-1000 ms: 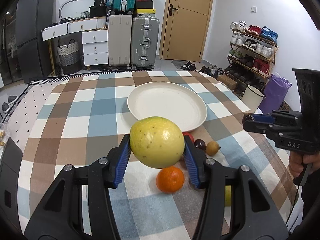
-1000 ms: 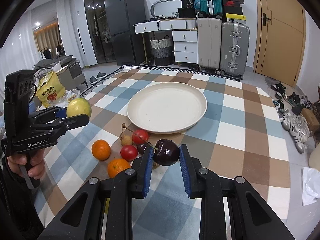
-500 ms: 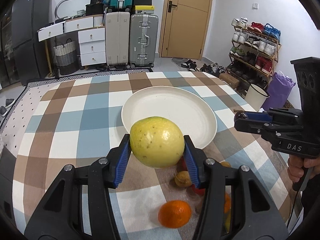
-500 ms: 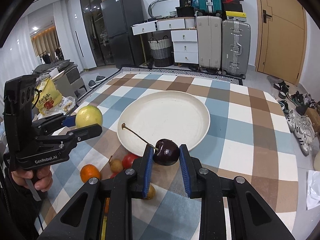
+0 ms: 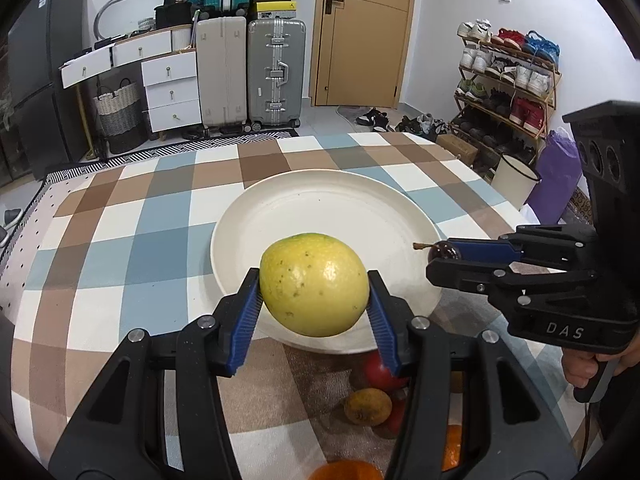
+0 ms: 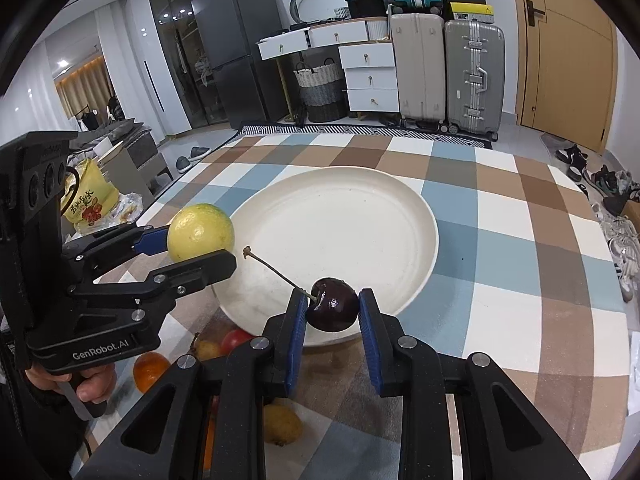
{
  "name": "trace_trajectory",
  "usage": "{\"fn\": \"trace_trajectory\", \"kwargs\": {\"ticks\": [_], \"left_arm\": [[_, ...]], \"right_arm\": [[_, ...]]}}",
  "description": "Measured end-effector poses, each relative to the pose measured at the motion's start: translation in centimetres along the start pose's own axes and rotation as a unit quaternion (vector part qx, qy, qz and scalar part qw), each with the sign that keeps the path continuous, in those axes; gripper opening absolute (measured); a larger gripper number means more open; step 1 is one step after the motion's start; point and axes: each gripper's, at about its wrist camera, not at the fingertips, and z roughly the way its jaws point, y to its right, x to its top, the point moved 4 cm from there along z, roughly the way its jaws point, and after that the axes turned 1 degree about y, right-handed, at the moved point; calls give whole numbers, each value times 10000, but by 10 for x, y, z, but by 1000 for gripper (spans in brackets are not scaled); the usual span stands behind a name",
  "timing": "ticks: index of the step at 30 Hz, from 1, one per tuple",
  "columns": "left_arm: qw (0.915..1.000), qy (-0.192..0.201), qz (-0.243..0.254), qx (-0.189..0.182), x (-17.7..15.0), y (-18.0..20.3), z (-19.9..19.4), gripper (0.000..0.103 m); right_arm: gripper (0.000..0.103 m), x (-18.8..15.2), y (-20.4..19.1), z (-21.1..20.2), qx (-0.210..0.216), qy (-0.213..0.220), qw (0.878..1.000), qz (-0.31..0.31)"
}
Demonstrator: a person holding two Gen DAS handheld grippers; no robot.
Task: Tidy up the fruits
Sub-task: 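Carry the pomelo and cherry into the white plate and open both tools, then move the right tool to the green-yellow pear and close on it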
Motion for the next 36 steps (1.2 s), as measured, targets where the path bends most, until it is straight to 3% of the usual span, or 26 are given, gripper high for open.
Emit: {"fn": "trace_trajectory", "kwargs": {"ticks": [12, 16, 18, 20, 23, 25, 27, 29, 36], "left_arm": [[9998, -187, -17, 4, -2, 2, 23, 48], [9999, -7, -103, 1, 2, -1, 12, 49], [9999, 42, -154, -12, 3, -3, 4, 57], [9997, 110, -237, 37, 3, -6, -4, 69], [9992, 163, -352, 34, -2, -10, -19, 82], [9989, 235, -399, 3, -6, -13, -32, 83], [9985, 298, -455, 77, -11, -16, -47, 90], [9975, 427, -531, 203, -16, -20, -61, 102], [9962, 470, -629, 365, -44, -28, -100, 102]], "right_arm": [[27, 2, 8, 16, -59, -100, 9999, 114], [29, 2, 7, 13, -86, -72, 9999, 124], [39, 3, 5, 6, -104, 19, 9999, 105], [41, 4, 4, -2, -168, 129, 9997, 89], [53, 1, 2, -17, -209, 248, 9994, 112], [66, -2, 2, -27, -243, 301, 9992, 116], [90, -7, 1, -38, -215, 359, 9990, 158], [99, -11, -1, -47, -211, 378, 9989, 190], [103, -29, -12, -76, -325, 378, 9986, 184]]}}
